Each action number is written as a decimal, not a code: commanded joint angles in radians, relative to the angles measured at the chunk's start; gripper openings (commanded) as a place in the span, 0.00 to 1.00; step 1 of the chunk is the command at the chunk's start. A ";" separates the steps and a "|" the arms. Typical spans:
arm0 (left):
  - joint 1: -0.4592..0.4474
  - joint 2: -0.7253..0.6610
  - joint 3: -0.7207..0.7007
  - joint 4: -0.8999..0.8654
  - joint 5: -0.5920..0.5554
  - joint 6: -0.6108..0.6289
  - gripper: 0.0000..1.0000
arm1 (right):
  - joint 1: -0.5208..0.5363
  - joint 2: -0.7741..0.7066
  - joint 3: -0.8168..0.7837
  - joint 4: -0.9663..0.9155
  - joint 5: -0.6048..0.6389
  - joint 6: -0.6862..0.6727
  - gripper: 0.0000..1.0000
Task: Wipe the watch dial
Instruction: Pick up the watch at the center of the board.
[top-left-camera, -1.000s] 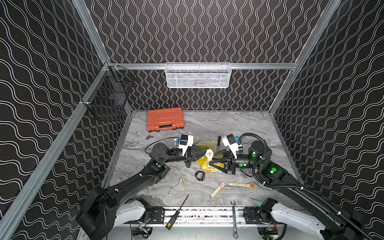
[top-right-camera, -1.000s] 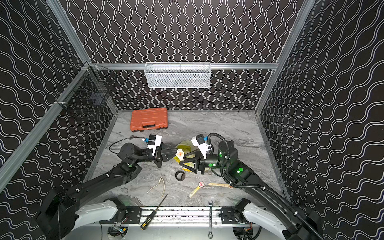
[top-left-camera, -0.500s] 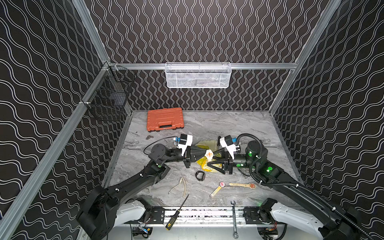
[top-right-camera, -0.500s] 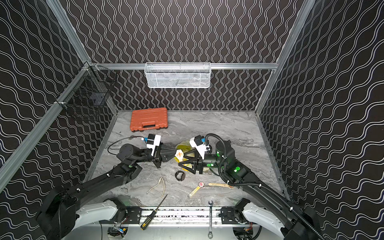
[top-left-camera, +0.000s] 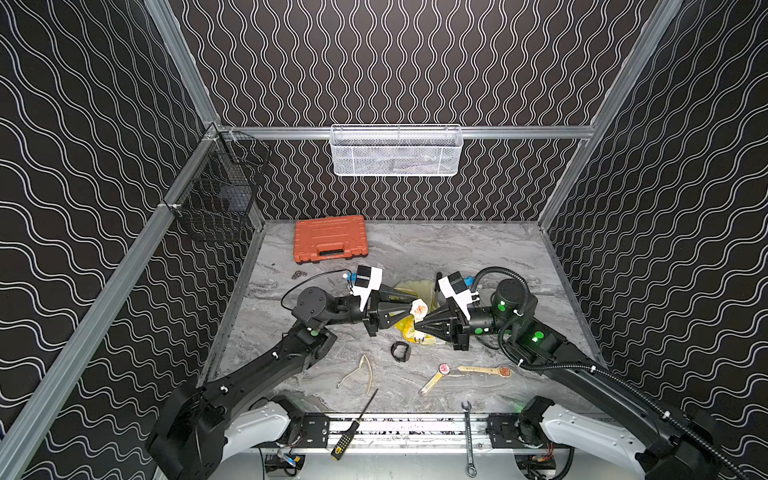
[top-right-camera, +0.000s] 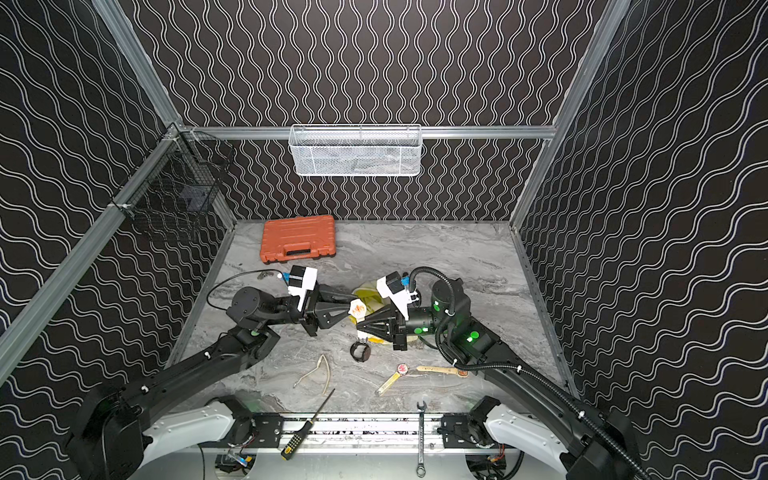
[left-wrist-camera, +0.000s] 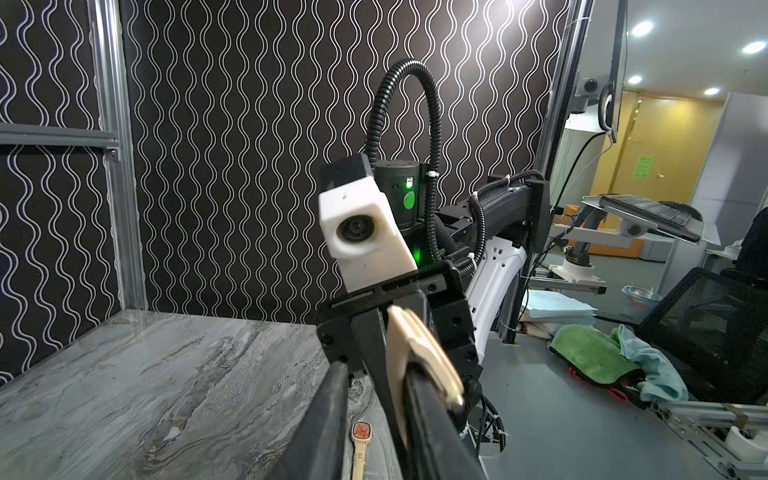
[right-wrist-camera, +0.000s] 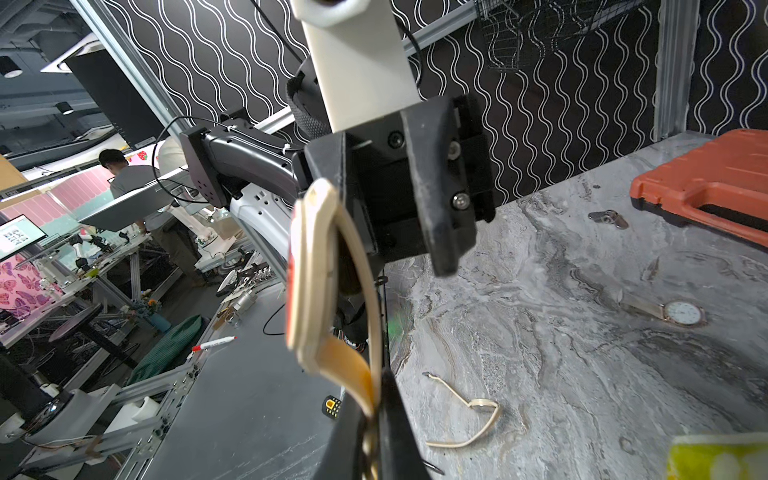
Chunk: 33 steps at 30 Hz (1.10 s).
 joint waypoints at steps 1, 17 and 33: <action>0.000 -0.040 -0.009 -0.124 -0.023 0.046 0.42 | -0.001 -0.019 0.026 -0.037 0.032 -0.031 0.00; -0.001 0.084 -0.057 0.213 -0.023 -0.301 0.56 | 0.001 -0.023 0.026 -0.048 0.111 -0.081 0.00; -0.017 0.228 -0.060 0.435 -0.055 -0.450 0.25 | 0.002 -0.004 0.026 -0.115 0.174 -0.119 0.00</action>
